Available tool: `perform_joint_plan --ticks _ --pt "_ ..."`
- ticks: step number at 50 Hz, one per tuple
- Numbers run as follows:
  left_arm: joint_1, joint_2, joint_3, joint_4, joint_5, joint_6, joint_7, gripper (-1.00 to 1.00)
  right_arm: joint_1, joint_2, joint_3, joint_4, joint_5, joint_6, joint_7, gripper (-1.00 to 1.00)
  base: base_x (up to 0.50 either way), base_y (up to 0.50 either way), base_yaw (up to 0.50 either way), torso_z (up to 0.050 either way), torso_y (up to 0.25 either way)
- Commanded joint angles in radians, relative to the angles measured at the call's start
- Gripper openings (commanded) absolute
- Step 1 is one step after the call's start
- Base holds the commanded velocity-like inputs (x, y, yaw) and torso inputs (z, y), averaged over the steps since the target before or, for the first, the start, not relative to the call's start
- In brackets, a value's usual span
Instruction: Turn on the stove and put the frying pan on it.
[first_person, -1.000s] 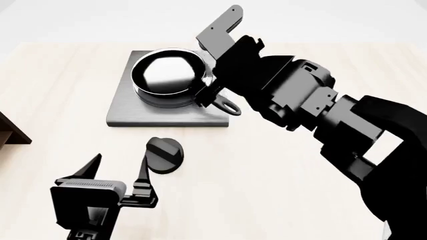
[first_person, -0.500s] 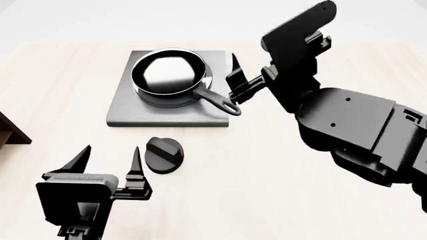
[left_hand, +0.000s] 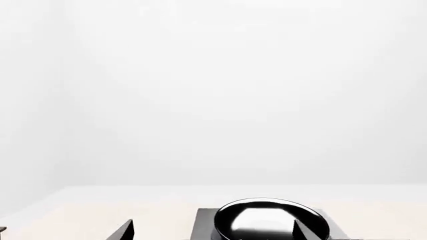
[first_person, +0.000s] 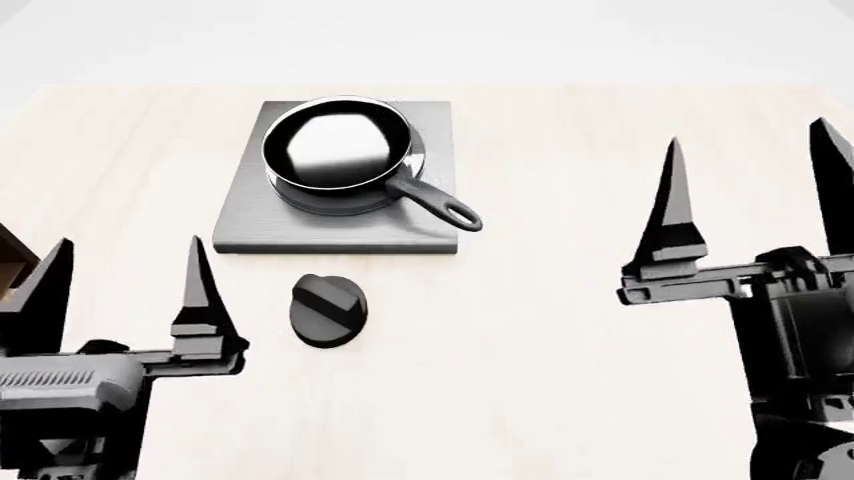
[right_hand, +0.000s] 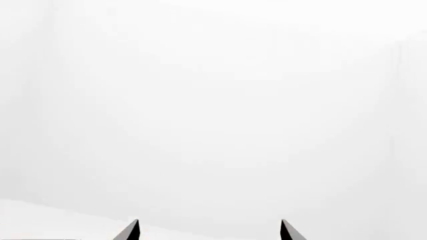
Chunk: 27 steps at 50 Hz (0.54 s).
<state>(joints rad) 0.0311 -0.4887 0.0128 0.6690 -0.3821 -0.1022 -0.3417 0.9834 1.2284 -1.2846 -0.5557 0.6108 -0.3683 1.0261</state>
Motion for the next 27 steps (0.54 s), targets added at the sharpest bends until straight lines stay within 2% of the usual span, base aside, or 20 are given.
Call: perform_joint_plan --ticks 1,3,8,14,15,16,17,19,20,21,23,25,26,27 --pt "0.074 -0.008 -0.105 0.094 0.007 0.183 0.014 1.0 -0.203 0.196 0.004 -0.045 -0.294 -0.389 0.329 1.0 0.0 0.0 0.0 0.0 0.0" --pt "0.082 -0.003 -0.118 0.102 0.008 0.214 0.017 1.0 -0.214 0.221 0.003 -0.044 -0.32 -0.443 0.349 1.0 0.0 0.0 0.0 0.0 0.0" --pt "0.123 0.013 -0.148 0.131 -0.004 0.343 0.054 1.0 -0.234 0.321 0.019 -0.078 -0.501 -0.563 0.538 1.0 0.0 0.0 0.0 0.0 0.0" --pt "0.175 0.033 -0.2 0.208 0.004 0.47 0.071 1.0 -0.165 0.342 0.131 -0.188 -0.449 -0.416 0.545 1.0 0.0 0.0 0.0 0.0 0.0" --pt "0.179 0.038 -0.21 0.215 0.007 0.485 0.07 1.0 -0.315 0.275 0.281 -0.21 -0.509 -0.35 0.545 1.0 0.0 0.0 0.0 0.0 0.0" --pt "0.186 0.039 -0.221 0.226 0.0 0.509 0.074 1.0 -0.465 0.125 0.431 -0.222 -0.502 -0.424 0.395 1.0 0.0 0.0 0.0 0.0 0.0" --pt "0.189 0.039 -0.226 0.231 -0.003 0.511 0.071 1.0 -0.615 -0.025 0.581 -0.372 -0.352 -0.274 0.245 1.0 0.0 0.0 0.0 0.0 0.0" --pt "0.196 0.042 -0.241 0.238 -0.012 0.535 0.071 1.0 -0.915 -0.325 0.881 -0.407 -0.052 0.026 -0.055 1.0 0.0 0.0 0.0 0.0 0.0" --pt "0.197 0.043 -0.248 0.239 -0.022 0.546 0.07 1.0 -1.065 -0.475 1.031 -0.403 0.028 0.054 -0.205 1.0 0.0 0.0 0.0 0.0 0.0" --pt "0.196 0.044 -0.25 0.237 -0.022 0.55 0.069 1.0 -1.203 -0.625 1.181 -0.4 0.03 0.05 -0.355 1.0 0.0 0.0 0.0 0.0 0.0" --pt "0.188 0.049 -0.245 0.23 -0.019 0.553 0.067 1.0 -1.202 -0.918 1.481 -0.391 0.034 0.043 -0.655 1.0 0.0 0.0 0.0 0.0 0.0" --pt "0.182 0.057 -0.236 0.221 -0.01 0.556 0.068 1.0 -1.201 -0.922 1.781 -0.387 0.03 0.037 -0.946 1.0 0.0 0.0 0.0 0.0 0.0" --pt "0.178 0.06 -0.23 0.219 -0.002 0.559 0.07 1.0 -1.199 -0.926 1.855 -0.384 0.023 0.032 -0.951 1.0 0.0 0.0 0.0 0.0 0.0" --pt "0.175 0.063 -0.23 0.219 0.005 0.558 0.068 1.0 -1.198 -0.927 1.853 -0.382 0.022 0.029 -0.952 1.0 0.0 0.0 0.0 0.0 0.0"
